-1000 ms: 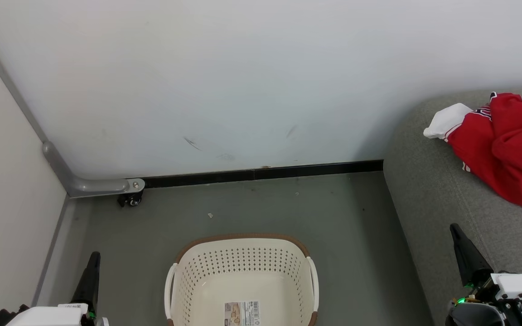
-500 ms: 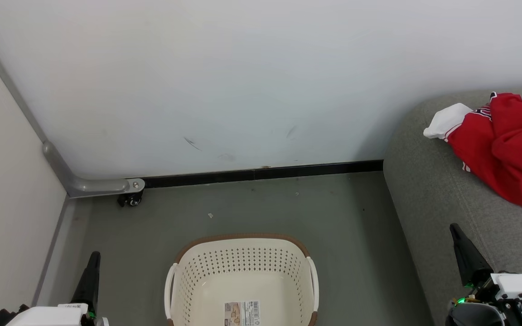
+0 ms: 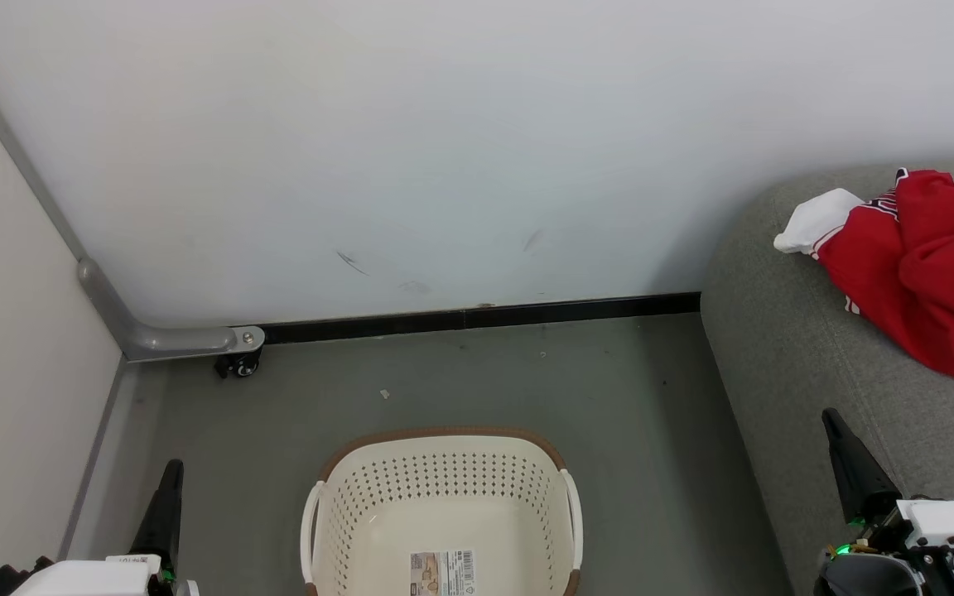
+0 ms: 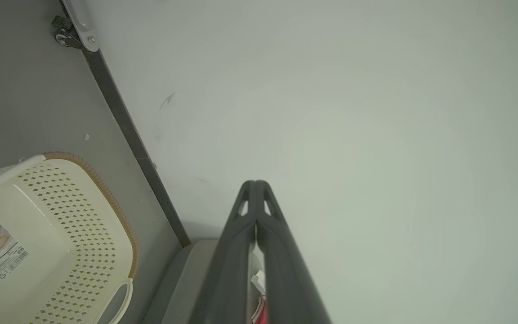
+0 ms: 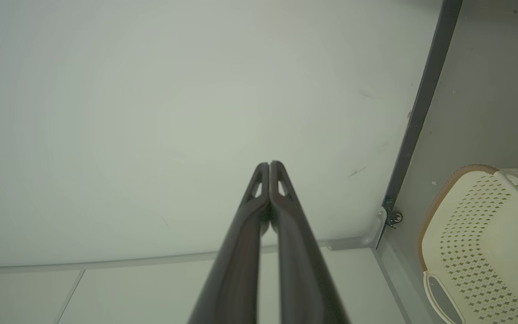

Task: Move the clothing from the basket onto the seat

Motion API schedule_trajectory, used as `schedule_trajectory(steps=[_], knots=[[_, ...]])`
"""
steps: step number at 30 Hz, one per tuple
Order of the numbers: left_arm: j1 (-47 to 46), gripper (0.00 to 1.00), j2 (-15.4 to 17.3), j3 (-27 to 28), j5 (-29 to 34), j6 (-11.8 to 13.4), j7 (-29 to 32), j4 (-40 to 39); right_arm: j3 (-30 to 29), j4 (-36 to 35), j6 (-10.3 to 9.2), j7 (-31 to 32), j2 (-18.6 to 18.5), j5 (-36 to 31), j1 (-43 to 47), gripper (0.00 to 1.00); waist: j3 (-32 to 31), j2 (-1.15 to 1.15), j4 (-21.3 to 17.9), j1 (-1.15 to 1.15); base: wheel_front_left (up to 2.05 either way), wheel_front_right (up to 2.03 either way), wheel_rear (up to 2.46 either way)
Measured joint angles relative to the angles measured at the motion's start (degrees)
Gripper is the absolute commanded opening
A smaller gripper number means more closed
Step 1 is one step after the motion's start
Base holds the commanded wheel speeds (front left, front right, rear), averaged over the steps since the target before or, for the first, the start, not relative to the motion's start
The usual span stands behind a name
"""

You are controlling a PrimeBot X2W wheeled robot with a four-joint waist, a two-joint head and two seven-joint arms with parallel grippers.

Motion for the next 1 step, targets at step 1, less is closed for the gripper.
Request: schedule_trajectory(steps=[1], knots=[[0.0, 0.0, 0.0, 0.0, 0.0, 0.0, 0.0, 0.0, 0.0, 0.0, 0.0, 0.0, 0.0, 0.0, 0.0, 0.0, 0.0, 0.0, 0.0, 0.0, 0.0, 0.0, 0.0]])
